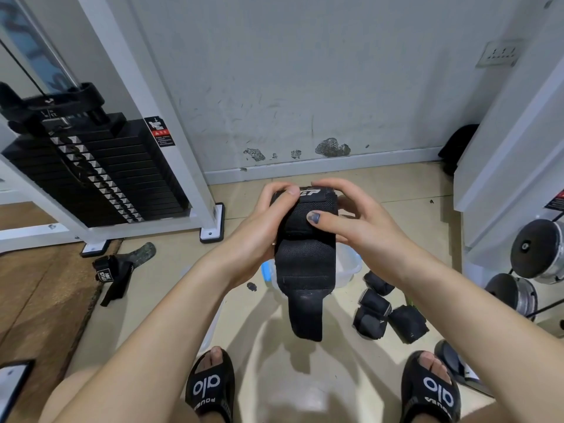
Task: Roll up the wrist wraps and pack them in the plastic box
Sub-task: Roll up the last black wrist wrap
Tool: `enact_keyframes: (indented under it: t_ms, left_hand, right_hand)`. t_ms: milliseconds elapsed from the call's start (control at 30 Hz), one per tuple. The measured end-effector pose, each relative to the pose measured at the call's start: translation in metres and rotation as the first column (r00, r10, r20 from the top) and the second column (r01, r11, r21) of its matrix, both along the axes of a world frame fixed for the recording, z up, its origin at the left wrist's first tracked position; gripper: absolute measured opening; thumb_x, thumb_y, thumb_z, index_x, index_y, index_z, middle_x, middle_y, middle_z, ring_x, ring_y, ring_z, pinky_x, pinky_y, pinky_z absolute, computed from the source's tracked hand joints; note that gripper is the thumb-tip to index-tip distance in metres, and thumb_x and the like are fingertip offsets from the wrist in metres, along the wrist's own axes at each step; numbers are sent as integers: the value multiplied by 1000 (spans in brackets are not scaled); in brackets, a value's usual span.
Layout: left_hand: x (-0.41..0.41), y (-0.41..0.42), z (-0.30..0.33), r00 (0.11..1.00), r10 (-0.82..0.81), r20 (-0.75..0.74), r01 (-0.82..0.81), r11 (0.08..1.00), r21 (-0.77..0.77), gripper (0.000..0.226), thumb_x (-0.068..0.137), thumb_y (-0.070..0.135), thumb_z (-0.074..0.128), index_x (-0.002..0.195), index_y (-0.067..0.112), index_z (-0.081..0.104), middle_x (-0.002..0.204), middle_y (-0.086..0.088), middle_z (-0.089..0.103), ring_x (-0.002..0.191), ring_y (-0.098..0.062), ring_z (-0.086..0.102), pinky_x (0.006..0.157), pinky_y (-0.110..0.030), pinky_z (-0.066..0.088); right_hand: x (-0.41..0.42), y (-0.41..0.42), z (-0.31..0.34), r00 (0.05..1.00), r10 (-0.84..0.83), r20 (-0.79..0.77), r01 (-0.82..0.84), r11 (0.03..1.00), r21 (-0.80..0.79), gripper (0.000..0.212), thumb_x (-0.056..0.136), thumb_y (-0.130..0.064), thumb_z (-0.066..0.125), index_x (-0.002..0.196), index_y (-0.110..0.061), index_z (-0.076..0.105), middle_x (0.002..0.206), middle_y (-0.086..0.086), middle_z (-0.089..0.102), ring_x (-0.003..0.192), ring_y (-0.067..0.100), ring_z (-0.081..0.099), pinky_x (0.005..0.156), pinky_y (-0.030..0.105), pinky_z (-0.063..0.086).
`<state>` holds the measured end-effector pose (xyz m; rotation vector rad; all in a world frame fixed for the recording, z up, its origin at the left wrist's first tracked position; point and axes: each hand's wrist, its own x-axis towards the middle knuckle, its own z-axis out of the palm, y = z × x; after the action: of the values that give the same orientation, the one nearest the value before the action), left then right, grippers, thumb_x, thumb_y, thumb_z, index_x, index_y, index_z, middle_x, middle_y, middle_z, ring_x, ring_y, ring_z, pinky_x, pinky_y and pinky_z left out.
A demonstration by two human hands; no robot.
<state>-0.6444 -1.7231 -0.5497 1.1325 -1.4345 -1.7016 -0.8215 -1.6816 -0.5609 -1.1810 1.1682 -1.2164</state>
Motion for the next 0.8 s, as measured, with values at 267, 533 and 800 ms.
enact_keyframes:
  t_ms: [267, 533, 800]
  left_hand:
    - [5, -2, 1, 996, 2, -89, -2, 1000, -4, 26, 105, 22, 58, 130, 25, 53, 110, 0, 69, 88, -15, 70, 82, -35, 58]
    - [7, -2, -5, 999, 2, -47, -6, 997, -80, 52, 84, 26, 74, 132, 27, 54, 125, -2, 70, 116, -21, 69, 101, -45, 53]
    - [1, 4, 0, 998, -24, -63, 31, 993, 114, 44, 103, 54, 53, 138, 28, 50, 132, 0, 70, 118, -20, 70, 101, -48, 56]
  right_hand:
    - [-4, -3, 0, 999, 42, 6, -43, 996, 84, 59, 80, -21, 84, 131, -41, 61, 129, 4, 66, 115, 21, 69, 96, 45, 58]
    - [-2, -1, 5, 995, 6, 104, -20, 992, 127, 28, 98, -24, 68, 125, -17, 69, 127, 23, 67, 110, 27, 72, 99, 42, 58]
    - [0, -2, 1, 997, -70, 13, 70, 998, 2, 46, 76, -19, 84, 120, -23, 71, 122, 13, 69, 109, 27, 71, 98, 43, 57]
